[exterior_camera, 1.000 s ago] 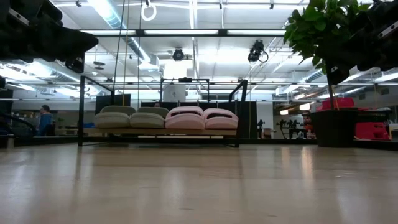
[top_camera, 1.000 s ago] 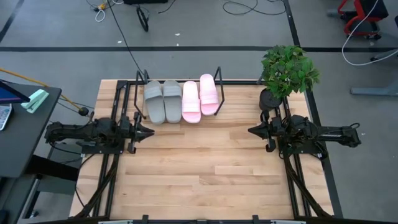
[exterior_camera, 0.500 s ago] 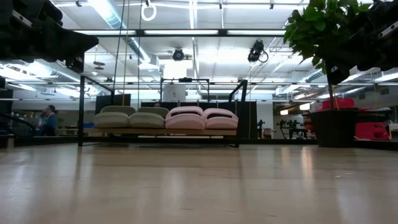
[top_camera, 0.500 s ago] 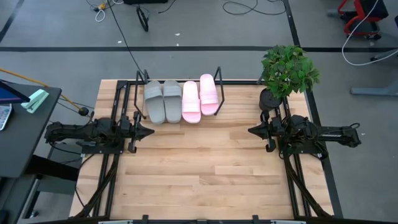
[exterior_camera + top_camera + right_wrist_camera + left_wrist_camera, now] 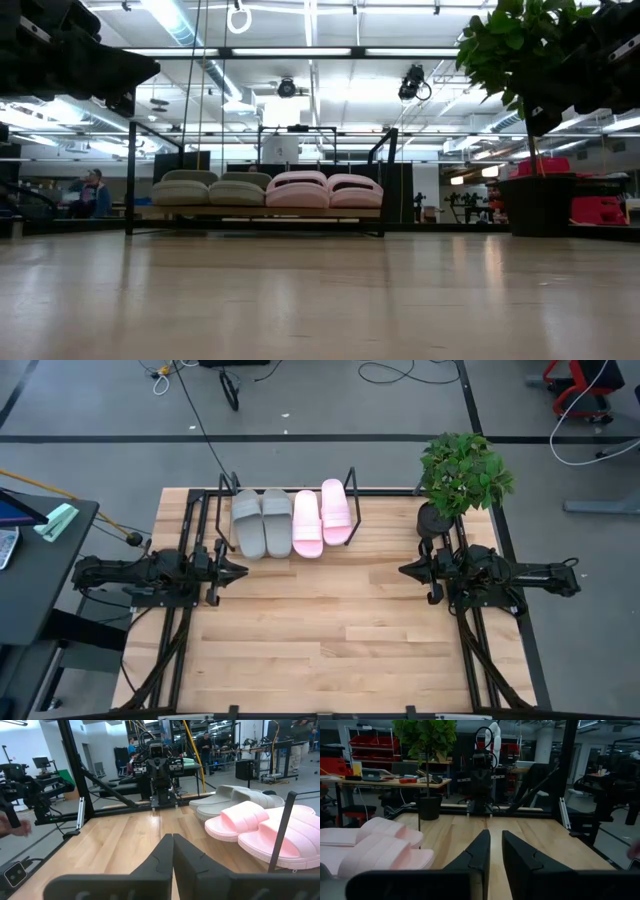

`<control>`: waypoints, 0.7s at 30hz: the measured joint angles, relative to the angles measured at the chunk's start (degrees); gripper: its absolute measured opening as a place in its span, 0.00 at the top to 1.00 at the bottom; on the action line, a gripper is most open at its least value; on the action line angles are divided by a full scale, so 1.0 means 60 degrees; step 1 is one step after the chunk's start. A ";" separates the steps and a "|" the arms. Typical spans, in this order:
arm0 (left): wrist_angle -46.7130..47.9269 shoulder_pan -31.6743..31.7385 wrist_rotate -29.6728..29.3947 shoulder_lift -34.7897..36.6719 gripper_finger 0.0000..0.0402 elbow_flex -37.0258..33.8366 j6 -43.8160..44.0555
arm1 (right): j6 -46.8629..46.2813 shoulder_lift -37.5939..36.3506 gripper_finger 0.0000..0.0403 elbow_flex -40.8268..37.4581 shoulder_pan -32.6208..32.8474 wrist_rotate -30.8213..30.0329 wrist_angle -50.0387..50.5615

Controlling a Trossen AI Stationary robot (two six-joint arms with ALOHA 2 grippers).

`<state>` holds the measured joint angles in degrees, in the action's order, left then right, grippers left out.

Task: Pick and place slides into the shelf
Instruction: Return to Home Position

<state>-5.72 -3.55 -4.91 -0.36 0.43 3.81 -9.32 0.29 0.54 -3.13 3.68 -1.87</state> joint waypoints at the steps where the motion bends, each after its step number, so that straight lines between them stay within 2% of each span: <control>1: 0.0001 0.0000 0.0000 0.0000 0.86 0.0000 -0.0002 | 0.0004 -0.0003 0.97 0.0000 0.0002 -0.0002 0.0000; 21: 0.0000 0.0000 0.0000 0.0000 0.88 -0.0001 -0.0002 | 0.0007 0.0001 0.96 0.0000 0.0000 0.0000 0.0004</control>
<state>-5.72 -3.55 -4.91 -0.36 0.42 3.80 -9.28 0.30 0.54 -3.13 3.68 -1.85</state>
